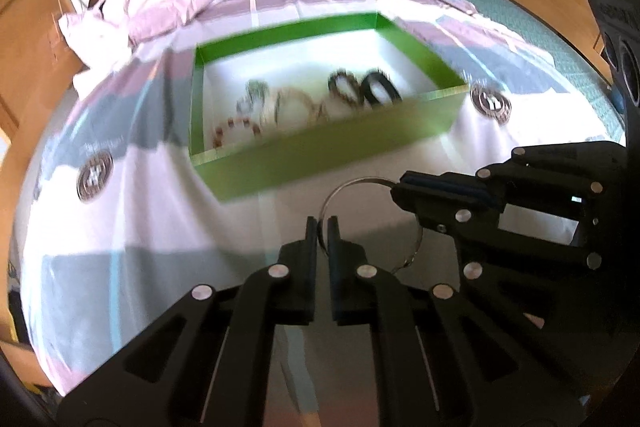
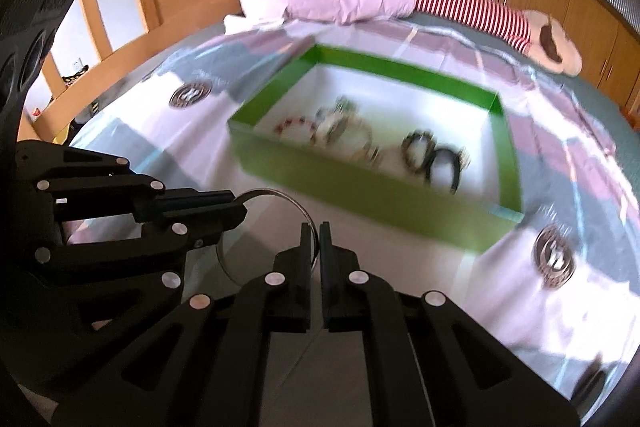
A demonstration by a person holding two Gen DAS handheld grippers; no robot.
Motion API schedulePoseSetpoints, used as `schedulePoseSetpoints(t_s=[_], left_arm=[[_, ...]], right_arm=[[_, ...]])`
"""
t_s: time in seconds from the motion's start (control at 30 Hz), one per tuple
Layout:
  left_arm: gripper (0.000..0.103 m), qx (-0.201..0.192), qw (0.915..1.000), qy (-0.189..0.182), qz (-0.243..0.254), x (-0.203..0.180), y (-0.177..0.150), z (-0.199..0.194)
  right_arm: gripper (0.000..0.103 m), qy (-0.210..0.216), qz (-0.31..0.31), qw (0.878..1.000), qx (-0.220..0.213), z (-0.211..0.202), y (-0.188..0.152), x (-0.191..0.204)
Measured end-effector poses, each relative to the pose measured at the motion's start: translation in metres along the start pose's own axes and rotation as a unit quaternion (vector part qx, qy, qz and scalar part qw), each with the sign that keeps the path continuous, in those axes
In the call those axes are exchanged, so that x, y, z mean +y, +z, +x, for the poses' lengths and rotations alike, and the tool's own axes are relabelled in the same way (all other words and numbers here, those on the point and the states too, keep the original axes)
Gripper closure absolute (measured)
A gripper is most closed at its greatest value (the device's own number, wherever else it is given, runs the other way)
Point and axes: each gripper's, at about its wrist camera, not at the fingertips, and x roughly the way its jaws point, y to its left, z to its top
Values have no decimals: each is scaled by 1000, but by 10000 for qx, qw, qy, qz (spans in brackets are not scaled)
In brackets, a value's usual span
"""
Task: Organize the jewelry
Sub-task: 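Lift the silver bangle with both tools into the green box and open them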
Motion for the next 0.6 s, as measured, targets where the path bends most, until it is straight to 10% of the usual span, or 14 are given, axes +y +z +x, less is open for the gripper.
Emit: schedulePoseSetpoints(t_s=[0.6], left_arm=[[98,-323,9988,-14,379,12,140,49]], right_arm=[[99,-369,296,9984,-315,44,92,-86]])
